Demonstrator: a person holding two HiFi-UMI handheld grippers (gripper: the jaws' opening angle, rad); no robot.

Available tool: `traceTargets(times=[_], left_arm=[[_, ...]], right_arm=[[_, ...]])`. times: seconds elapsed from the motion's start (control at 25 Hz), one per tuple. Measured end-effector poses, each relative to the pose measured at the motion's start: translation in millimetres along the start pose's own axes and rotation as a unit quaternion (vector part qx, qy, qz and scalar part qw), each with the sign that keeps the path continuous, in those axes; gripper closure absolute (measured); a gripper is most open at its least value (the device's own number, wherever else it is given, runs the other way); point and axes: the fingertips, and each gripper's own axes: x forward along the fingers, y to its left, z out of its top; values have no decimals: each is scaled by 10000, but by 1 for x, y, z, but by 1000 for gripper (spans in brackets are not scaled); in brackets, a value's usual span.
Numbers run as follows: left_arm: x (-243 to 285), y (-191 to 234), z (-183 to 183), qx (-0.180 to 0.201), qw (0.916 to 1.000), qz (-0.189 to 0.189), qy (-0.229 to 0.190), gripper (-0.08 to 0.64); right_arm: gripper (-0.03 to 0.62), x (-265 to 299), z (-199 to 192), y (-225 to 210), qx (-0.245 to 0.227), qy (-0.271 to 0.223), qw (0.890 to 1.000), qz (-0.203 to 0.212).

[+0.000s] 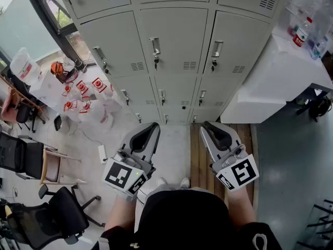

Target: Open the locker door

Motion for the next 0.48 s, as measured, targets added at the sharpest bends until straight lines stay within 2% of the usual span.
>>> traceTargets(times=[0.48], left_arm=[[-17,34,-1,-103,9998,-158,6,537]], right_arm=[[545,31,-1,18,-5,84,9997,-213]])
